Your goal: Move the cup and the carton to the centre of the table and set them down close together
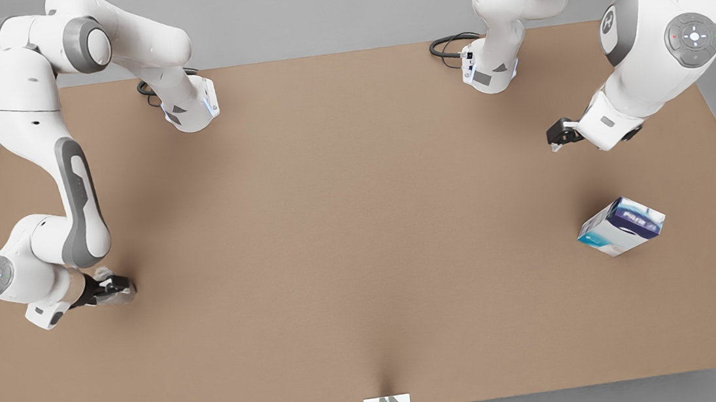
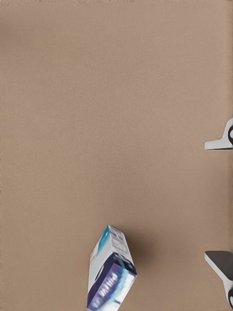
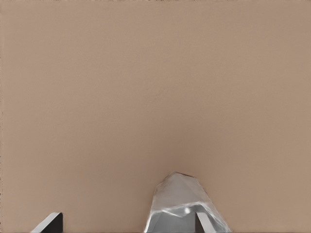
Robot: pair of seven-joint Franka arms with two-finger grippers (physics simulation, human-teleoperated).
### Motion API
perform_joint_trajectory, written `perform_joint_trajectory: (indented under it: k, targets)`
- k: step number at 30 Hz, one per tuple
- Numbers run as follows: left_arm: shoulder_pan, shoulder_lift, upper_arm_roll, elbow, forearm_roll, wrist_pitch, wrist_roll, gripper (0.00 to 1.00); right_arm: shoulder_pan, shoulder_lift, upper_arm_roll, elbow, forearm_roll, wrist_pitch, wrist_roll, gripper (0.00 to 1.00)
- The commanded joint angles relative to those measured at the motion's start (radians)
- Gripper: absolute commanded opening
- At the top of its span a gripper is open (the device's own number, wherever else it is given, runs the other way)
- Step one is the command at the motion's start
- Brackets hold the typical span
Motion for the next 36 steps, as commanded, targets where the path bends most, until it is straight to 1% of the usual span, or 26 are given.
perform_joint_trajectory:
  k: [1,6,8,11,14,16,17,19,20,21,22,23,36]
  targets:
    - [0.007,0.000,0.000,0.000,0.000,0.000,0.000,1.00,-0.002,0.001,0.000,-0.007,0.002,-0.004,0.005,1.00]
    - [0.007,0.003,0.005,-0.002,0.000,0.000,0.000,1.00,-0.009,0.015,-0.003,-0.051,0.005,-0.011,0.014,1.00]
    - [0.007,0.005,0.005,0.000,0.000,0.000,0.000,1.00,-0.012,0.002,-0.003,-0.065,0.005,-0.042,0.032,0.99]
    - [0.007,0.009,0.006,0.000,0.000,0.002,0.002,1.00,-0.014,0.009,-0.003,-0.087,0.005,-0.024,0.036,0.98]
    - [0.007,0.011,0.008,0.000,-0.001,0.002,0.000,1.00,-0.005,0.013,-0.021,-0.094,-0.023,-0.022,0.079,0.98]
    - [0.007,0.012,0.014,0.000,-0.001,0.002,0.005,1.00,-0.003,0.028,-0.032,-0.088,-0.084,-0.008,0.125,0.95]
    - [0.007,0.012,0.015,0.000,-0.001,0.002,0.006,1.00,0.000,0.038,-0.032,-0.091,-0.084,-0.005,0.146,0.80]
    - [0.007,0.018,0.014,0.000,-0.001,0.002,0.005,1.00,0.002,0.041,-0.031,-0.097,-0.084,-0.010,0.174,0.78]
    - [0.007,0.017,0.015,0.000,-0.001,0.002,0.003,1.00,0.003,0.039,-0.031,-0.100,-0.084,-0.010,0.186,0.67]
    - [0.007,0.017,0.014,0.002,-0.001,0.002,0.003,1.00,0.003,0.042,-0.029,-0.090,-0.084,-0.007,0.186,0.43]
    - [0.007,0.017,0.014,0.002,-0.001,0.002,0.003,1.00,0.003,0.042,-0.028,-0.090,-0.083,-0.005,0.187,0.23]
    - [0.007,0.017,0.015,0.002,-0.003,0.002,0.005,1.00,0.002,0.044,-0.028,-0.088,-0.084,-0.004,0.186,0.21]
    - [0.007,0.017,0.020,0.005,-0.003,0.002,0.002,1.00,0.003,0.059,-0.026,-0.045,-0.101,-0.002,0.166,0.21]
